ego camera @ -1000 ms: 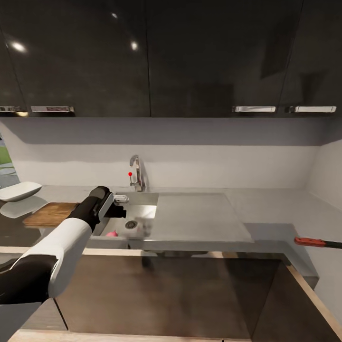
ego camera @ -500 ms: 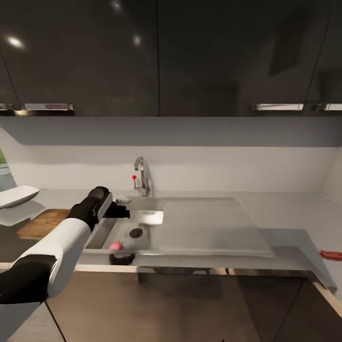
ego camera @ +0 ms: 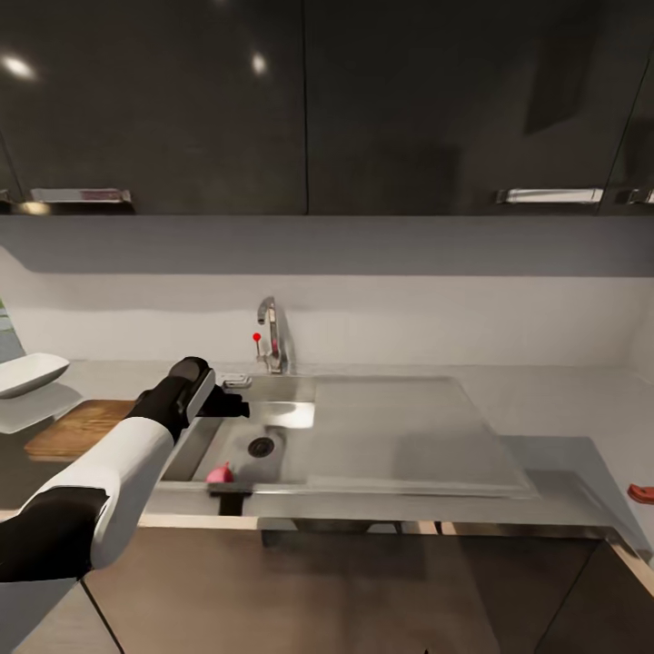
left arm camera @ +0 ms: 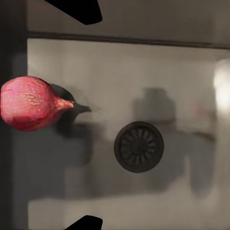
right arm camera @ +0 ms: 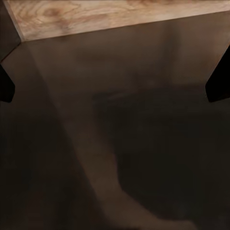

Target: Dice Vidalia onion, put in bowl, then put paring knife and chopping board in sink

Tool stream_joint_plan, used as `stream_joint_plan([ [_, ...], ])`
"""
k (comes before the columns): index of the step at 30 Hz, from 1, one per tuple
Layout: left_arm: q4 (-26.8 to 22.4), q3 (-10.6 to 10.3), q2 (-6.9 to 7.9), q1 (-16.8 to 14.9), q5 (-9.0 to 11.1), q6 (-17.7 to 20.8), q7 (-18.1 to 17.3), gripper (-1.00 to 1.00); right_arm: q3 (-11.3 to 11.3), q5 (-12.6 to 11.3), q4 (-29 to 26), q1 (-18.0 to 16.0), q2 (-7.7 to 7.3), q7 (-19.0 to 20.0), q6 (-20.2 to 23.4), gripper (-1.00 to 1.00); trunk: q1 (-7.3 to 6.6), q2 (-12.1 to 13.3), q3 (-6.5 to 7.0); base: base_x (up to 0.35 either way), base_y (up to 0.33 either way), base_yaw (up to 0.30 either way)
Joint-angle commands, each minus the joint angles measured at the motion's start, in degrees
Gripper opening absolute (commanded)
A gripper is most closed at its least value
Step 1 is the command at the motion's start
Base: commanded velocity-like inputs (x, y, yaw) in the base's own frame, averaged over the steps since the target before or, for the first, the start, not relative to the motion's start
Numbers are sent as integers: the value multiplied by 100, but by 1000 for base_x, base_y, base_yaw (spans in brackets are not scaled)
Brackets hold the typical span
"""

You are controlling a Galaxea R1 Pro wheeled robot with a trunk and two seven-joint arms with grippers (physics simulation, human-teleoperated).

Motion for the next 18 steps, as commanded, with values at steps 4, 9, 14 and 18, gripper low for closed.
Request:
stream_joint_plan([
  [4, -6, -54, -8, -4, 17, 19, -12, 100, 43, -41, 3, -4, -1, -22, -17, 100, 1, -4, -40, 60, 0, 0],
  [9, -4, -112, -63, -6, 17, 19, -10, 100, 42, -41, -4, -4, -1, -22, -17, 100, 1, -4, -78, 10, 0, 0],
  [14, -1, -221, -121, -8, 17, 19, -5, 100, 42, -41, -4, -4, -1, -22, -18, 100, 1, -4, -96, 1, 0, 0],
  [18, 2, -248, -132, -9, 17, 19, -4, 100, 44, -41, -3, -4, -1, -22, -19, 100, 1, -4, -100, 0, 0, 0],
])
